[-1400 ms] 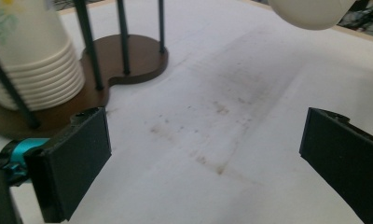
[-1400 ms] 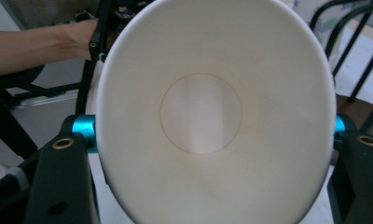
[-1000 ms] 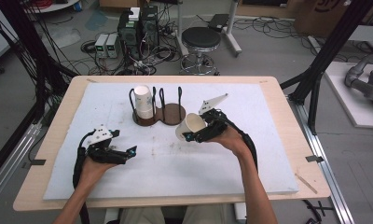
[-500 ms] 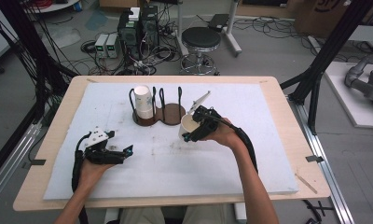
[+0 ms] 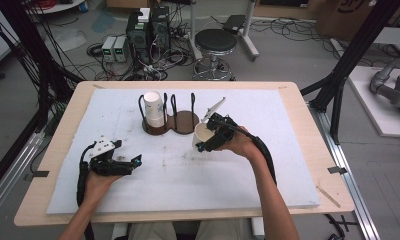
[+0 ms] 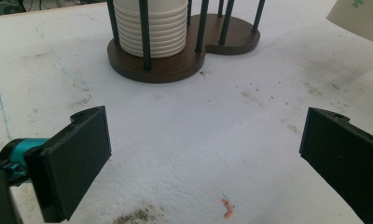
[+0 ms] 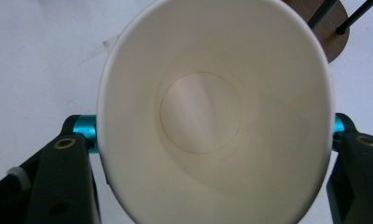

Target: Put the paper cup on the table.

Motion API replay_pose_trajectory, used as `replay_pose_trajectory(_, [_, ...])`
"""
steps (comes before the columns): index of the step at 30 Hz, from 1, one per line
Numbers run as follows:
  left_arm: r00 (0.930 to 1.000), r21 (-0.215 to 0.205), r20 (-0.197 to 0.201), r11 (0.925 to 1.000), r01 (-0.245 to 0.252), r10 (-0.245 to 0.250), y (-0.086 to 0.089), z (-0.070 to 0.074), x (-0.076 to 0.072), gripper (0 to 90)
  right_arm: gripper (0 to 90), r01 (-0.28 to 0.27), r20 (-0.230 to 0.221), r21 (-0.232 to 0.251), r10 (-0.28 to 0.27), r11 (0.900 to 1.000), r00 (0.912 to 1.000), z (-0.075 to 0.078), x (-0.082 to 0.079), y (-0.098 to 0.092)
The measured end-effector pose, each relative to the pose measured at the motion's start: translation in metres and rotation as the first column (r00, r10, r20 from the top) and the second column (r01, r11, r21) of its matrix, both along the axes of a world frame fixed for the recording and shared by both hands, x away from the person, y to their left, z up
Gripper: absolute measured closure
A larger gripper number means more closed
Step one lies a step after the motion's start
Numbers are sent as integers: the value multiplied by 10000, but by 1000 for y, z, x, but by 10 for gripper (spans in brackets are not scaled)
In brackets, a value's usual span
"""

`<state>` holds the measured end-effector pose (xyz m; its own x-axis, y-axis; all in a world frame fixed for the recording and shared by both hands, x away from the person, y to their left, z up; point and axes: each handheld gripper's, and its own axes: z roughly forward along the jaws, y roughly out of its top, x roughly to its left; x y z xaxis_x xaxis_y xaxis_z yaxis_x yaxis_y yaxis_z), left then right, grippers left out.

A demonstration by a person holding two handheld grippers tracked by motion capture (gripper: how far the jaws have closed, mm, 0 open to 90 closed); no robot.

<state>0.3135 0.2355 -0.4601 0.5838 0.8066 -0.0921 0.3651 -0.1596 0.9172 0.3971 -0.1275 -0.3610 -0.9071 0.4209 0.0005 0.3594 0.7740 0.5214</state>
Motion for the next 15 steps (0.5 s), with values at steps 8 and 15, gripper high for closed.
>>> replay_pose_trajectory(8, [10000, -23, 6, 10000, 14, -14, 0, 0, 0, 19, 309, -81, 30, 17, 81, 10000, 10000, -1, 1, 1])
replay_pose_trajectory(15, [10000, -24, 24, 10000, 7, -7, -1, 0, 0, 19, 310, -257, -80, -106, 256, 9996, 9996, -5, 2, 10])
